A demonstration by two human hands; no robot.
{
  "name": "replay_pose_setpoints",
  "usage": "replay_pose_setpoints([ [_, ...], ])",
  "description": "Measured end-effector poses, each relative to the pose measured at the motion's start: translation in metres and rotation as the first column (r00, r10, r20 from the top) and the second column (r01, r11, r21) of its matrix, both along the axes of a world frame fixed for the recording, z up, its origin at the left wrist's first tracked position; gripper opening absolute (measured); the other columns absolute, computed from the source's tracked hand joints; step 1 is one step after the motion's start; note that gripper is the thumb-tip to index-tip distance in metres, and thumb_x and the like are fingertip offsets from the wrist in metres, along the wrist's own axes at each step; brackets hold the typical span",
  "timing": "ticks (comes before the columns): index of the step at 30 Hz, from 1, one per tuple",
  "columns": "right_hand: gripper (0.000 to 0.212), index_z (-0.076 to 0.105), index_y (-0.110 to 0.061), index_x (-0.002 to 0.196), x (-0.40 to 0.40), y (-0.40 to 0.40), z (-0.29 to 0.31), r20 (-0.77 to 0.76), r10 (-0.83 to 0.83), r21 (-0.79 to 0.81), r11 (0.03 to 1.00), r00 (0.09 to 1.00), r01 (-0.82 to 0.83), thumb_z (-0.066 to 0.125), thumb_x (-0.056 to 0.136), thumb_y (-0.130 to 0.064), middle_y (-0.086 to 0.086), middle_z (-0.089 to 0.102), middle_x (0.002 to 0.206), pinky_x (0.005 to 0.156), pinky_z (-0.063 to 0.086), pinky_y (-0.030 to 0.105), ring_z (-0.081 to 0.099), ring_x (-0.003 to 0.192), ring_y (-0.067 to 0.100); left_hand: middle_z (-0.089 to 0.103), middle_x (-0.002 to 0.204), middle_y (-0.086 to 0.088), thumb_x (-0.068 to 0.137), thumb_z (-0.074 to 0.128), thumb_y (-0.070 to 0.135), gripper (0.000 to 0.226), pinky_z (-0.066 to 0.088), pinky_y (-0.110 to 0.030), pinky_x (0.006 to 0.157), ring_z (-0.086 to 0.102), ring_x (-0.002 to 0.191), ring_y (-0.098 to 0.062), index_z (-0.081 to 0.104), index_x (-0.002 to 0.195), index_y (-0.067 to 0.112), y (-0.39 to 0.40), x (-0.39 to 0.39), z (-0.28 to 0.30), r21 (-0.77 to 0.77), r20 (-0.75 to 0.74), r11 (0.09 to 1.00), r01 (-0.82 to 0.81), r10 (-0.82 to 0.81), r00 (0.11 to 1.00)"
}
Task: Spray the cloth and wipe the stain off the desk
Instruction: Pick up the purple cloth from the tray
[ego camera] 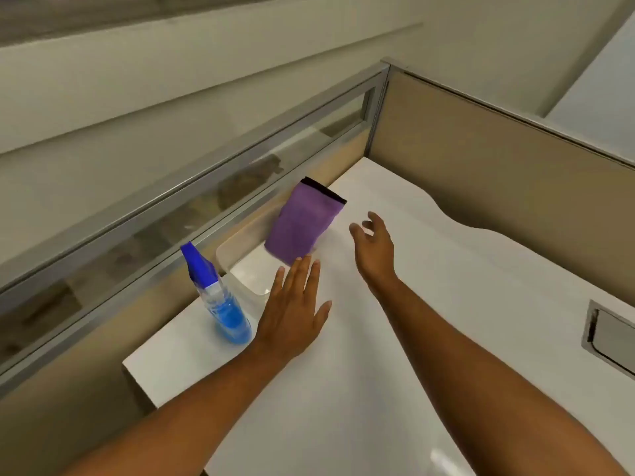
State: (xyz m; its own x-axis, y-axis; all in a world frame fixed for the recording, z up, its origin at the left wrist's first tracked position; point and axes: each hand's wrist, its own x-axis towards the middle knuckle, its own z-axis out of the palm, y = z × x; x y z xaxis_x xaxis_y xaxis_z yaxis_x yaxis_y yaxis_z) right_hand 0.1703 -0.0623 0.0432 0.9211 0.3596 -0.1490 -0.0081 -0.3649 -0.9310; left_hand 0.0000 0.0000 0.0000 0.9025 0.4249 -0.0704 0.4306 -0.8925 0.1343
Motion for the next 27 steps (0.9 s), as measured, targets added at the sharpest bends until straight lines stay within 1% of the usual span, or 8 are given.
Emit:
replay_pose_setpoints([
  [4,0.059,0.043,-0.012,0.159,0.029,0.048,0.007,-0.312,0.070,0.112,0.993,0.947,-0.036,0.063,0.108,-0.034,0.012,0.054,0.156,0.117,0.050,0.047,0.058,0.138,0.033,0.007,0.180,-0.006,0.102,0.023,0.073,0.088,0.014,-0.045,0.135,0.016,0.165,-0.029,0.005,0.171,0.020,0.012,-0.003,-0.012,-0.024,0.006,1.000,0.008,-0.008,1.000],
  [8,0.055,0.053,-0.008,0.150,0.039,0.068,-0.001,-0.357,0.088,0.183,0.983,0.930,-0.023,0.074,0.102,-0.026,0.010,0.064,0.140,0.109,0.057,0.045,0.066,0.127,0.033,0.024,0.176,-0.011,0.100,0.024,0.070,0.088,0.029,-0.050,0.131,0.030,0.161,-0.032,0.023,0.168,0.015,0.011,-0.007,-0.015,0.016,0.068,0.999,0.049,-0.050,0.996],
  [11,0.036,0.067,-0.008,0.129,0.042,0.076,-0.009,-0.407,0.094,0.219,0.976,0.909,-0.003,0.078,0.099,-0.023,0.013,0.072,0.133,0.105,0.060,0.042,0.071,0.118,0.031,0.036,0.171,-0.013,0.099,0.035,0.070,0.087,0.037,-0.051,0.126,0.041,0.155,-0.034,0.035,0.165,0.013,0.009,-0.008,-0.017,0.081,0.093,0.996,0.036,-0.043,0.995],
  [14,0.042,0.064,-0.005,0.137,0.037,0.081,-0.011,-0.445,0.121,0.252,0.968,0.888,-0.005,0.074,0.101,-0.023,0.013,0.072,0.132,0.108,0.058,0.044,0.069,0.122,0.032,0.044,0.167,-0.014,0.097,0.041,0.070,0.087,0.039,-0.050,0.124,0.047,0.152,-0.035,0.043,0.161,0.011,0.009,-0.007,-0.017,0.118,0.117,0.992,0.039,-0.053,0.992],
  [17,0.040,0.060,-0.008,0.141,0.032,0.084,-0.005,-0.398,0.125,0.285,0.958,0.909,-0.007,0.069,0.105,-0.022,0.011,0.069,0.135,0.107,0.059,0.047,0.068,0.122,0.031,0.044,0.167,-0.014,0.099,0.033,0.069,0.087,0.036,-0.050,0.124,0.047,0.152,-0.035,0.042,0.161,0.010,0.010,-0.007,-0.013,0.089,0.140,0.995,0.038,-0.050,0.989],
  [21,0.025,0.061,-0.022,0.128,0.028,0.076,0.009,-0.319,0.115,0.351,0.936,0.941,0.005,0.069,0.105,-0.024,-0.002,0.072,0.119,0.083,0.063,0.032,0.071,0.107,0.019,0.048,0.163,-0.017,0.103,0.018,0.071,0.088,0.038,-0.049,0.119,0.051,0.147,-0.038,0.047,0.158,0.008,0.009,-0.010,-0.003,0.015,0.234,1.000,0.000,-0.004,0.972],
  [23,0.025,0.060,-0.023,0.129,0.028,0.065,0.021,-0.291,0.102,0.376,0.927,0.951,0.016,0.068,0.105,-0.024,-0.004,0.072,0.119,0.079,0.062,0.029,0.071,0.107,0.018,0.052,0.160,-0.020,0.104,0.012,0.071,0.091,0.037,-0.047,0.115,0.055,0.143,-0.041,0.050,0.156,0.006,0.007,-0.012,0.007,-0.009,0.296,1.000,0.011,-0.008,0.955],
  [27,0.022,0.065,-0.023,0.129,0.025,0.028,0.052,-0.253,0.079,0.452,0.891,0.964,0.046,0.066,0.106,-0.025,-0.001,0.075,0.120,0.076,0.065,0.030,0.074,0.109,0.022,0.044,0.166,-0.019,0.106,0.024,0.067,0.081,0.044,-0.049,0.115,0.050,0.149,-0.038,0.044,0.159,0.010,0.005,-0.014,0.027,-0.135,0.516,0.989,0.060,0.019,0.856],
])
